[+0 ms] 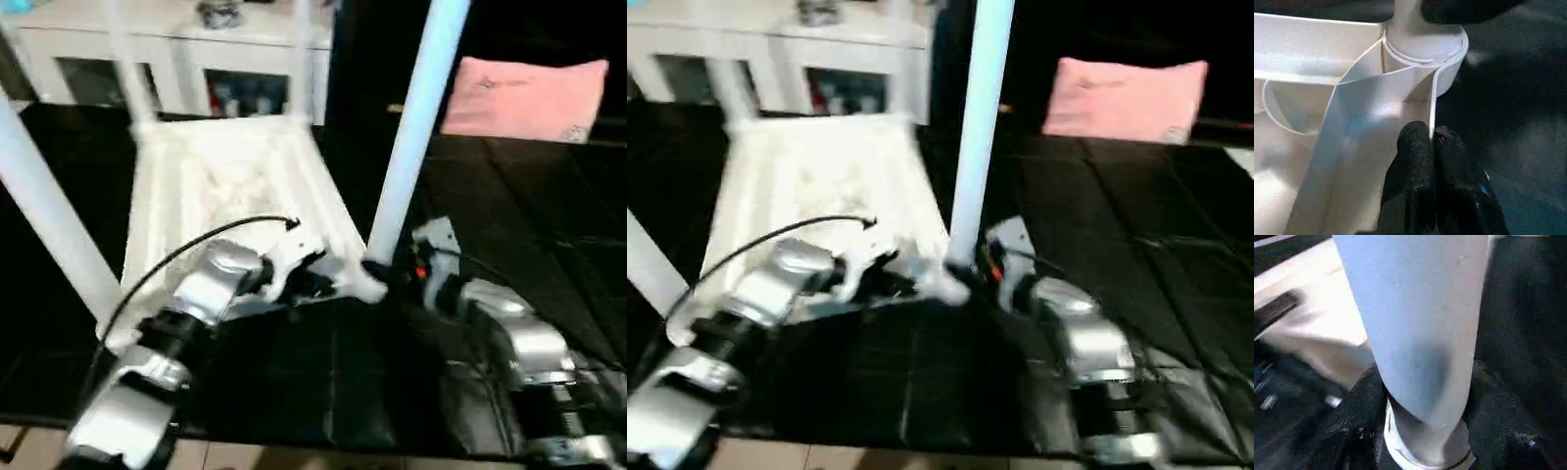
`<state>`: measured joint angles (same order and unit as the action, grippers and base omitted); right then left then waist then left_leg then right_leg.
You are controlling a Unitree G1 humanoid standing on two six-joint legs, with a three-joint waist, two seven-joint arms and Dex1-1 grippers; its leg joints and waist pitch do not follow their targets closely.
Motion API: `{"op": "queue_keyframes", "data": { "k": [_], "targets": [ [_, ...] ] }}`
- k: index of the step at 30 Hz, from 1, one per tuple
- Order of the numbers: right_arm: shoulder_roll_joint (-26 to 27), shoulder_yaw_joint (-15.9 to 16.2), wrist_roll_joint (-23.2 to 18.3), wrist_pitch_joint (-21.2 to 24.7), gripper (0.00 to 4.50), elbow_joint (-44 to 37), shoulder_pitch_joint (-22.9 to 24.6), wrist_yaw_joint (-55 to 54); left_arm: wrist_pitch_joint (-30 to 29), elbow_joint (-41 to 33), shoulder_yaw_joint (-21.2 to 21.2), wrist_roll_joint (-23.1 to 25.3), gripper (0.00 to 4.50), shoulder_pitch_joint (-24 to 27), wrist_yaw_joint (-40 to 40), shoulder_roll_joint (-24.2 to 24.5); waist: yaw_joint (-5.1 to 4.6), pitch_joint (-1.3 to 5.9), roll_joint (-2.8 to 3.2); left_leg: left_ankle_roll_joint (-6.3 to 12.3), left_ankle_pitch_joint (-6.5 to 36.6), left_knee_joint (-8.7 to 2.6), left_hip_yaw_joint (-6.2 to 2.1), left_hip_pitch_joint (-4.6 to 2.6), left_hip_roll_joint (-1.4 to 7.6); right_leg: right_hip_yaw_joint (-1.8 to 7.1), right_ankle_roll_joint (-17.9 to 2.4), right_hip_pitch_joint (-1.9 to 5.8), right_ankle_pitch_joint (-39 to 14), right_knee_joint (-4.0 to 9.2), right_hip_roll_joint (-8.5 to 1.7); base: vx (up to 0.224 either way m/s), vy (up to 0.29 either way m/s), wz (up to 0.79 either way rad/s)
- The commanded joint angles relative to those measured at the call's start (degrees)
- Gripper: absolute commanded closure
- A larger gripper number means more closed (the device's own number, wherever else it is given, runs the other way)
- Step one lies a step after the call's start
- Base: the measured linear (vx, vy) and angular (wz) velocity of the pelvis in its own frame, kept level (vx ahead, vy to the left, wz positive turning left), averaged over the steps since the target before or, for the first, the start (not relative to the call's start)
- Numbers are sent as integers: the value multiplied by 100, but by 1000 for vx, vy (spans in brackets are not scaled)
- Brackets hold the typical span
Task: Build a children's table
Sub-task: Rotate leg to tighten
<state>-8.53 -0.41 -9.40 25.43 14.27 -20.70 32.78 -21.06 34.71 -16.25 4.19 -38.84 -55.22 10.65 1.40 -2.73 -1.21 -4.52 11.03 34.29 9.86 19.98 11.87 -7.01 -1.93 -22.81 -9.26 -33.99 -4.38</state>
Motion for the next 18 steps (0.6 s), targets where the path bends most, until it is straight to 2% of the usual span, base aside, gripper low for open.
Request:
{"op": "queue_keyframes", "data": {
  "k": [1,3,6,7,8,11,14,15,18],
  "targets": [
    [554,515,123,307,253,225,-133,-480,-8,-207,10,-190,450,-113,519,-586,33,348,4,144,1216,-370,-62,16,75,251,-385,273,-2848,620,-399,0,0,0],
    [734,502,277,357,253,288,-231,-854,-90,-201,100,-145,450,-127,816,-716,12,351,4,153,1243,-374,-59,3,82,263,-424,267,-2754,617,-394,0,0,0],
    [803,453,274,372,253,310,-289,-960,-162,-242,116,-137,450,-118,848,-735,18,361,5,231,1145,-389,-56,21,89,294,-478,287,-2468,588,-404,0,0,0],
    [803,381,224,360,200,235,-291,-940,-226,-308,116,-134,450,-93,826,-690,27,363,0,256,1099,-394,-54,22,99,305,-524,296,-2336,571,-412,0,0,0],
    [803,381,224,360,187,235,-291,-940,-226,-308,116,-134,450,-93,826,-690,28,361,2,269,1083,-394,-51,28,97,308,-539,298,-2292,567,-410,0,0,0],
    [684,408,211,231,177,113,-238,-747,-144,-335,72,-126,450,-75,661,-567,36,366,-2,297,1010,-400,-46,33,104,319,-598,315,-2127,546,-412,0,0,0],
    [556,437,244,118,138,71,-209,-605,-25,-332,49,-111,450,-69,610,-488,40,363,7,295,980,-406,-43,29,112,329,-631,311,-2049,537,-416,0,0,0],
    [335,472,219,56,133,28,-175,-316,22,-318,26,-103,450,-68,497,-393,56,370,3,315,962,-402,-42,37,107,331,-644,334,-1979,523,-416,0,0,0],
    [-29,494,150,-28,101,-62,-117,182,109,-320,-37,-101,450,-52,201,-227,79,366,-1,375,946,-395,-30,39,111,340,-689,341,-1845,514,-413,0,0,0]
  ]
}}
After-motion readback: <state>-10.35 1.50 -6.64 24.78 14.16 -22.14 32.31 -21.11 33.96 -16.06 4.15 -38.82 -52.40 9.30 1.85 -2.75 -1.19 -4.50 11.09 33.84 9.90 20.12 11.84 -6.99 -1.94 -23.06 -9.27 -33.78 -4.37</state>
